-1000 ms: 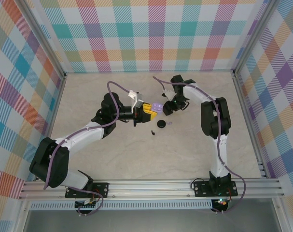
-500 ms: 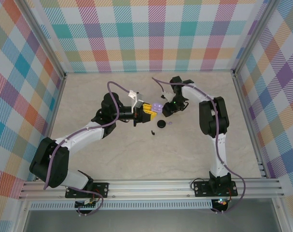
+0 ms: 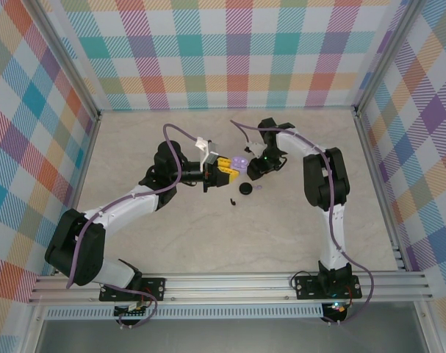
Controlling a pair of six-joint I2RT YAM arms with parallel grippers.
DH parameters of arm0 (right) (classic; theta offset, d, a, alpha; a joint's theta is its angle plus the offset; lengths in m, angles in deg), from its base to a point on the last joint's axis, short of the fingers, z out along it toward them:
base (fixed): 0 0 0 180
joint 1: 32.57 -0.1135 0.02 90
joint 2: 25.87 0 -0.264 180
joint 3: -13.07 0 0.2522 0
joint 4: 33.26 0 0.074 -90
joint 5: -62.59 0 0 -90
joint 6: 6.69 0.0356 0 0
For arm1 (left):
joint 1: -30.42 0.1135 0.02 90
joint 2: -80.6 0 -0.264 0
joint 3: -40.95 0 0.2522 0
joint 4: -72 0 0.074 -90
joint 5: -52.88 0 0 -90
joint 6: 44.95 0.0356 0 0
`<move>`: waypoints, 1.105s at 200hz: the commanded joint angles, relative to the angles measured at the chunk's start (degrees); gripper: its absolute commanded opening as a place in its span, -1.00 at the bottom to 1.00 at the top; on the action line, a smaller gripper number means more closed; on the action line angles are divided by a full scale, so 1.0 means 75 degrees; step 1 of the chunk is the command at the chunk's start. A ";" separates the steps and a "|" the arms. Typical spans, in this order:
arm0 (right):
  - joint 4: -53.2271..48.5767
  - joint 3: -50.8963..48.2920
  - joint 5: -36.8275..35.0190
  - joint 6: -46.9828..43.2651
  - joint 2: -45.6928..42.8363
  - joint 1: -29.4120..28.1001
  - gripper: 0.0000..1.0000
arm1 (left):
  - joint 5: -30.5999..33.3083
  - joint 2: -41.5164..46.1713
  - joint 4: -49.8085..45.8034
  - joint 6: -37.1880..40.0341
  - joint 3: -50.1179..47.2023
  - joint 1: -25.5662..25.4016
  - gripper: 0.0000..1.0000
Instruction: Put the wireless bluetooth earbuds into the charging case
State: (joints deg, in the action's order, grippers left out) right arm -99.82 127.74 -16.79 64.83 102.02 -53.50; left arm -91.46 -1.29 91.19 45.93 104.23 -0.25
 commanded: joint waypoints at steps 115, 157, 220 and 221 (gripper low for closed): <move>-0.0229 0.0523 -0.0188 0.1451 0.0152 -0.0104 -0.06 | 0.0003 0.0196 0.0202 -0.0080 0.0113 -0.0008 -0.93; -0.0379 0.0869 -0.0576 0.2020 0.0426 -0.0243 -0.16 | -0.0011 0.0194 0.0219 -0.0049 0.0111 -0.0011 -0.93; -0.0767 0.1215 -0.1525 0.2429 0.0726 -0.0441 -0.18 | -0.0014 0.0195 0.0154 -0.0031 0.0103 -0.0011 -0.93; -0.0772 0.1217 -0.1528 0.2429 0.0731 -0.0442 -0.19 | -0.0011 0.0195 0.0154 -0.0033 0.0108 -0.0011 -0.93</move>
State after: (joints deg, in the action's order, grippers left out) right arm -102.46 135.52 -25.21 80.81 106.37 -56.26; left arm -91.46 -1.29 91.21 45.74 104.23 -0.25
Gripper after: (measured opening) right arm 0.413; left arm 0.212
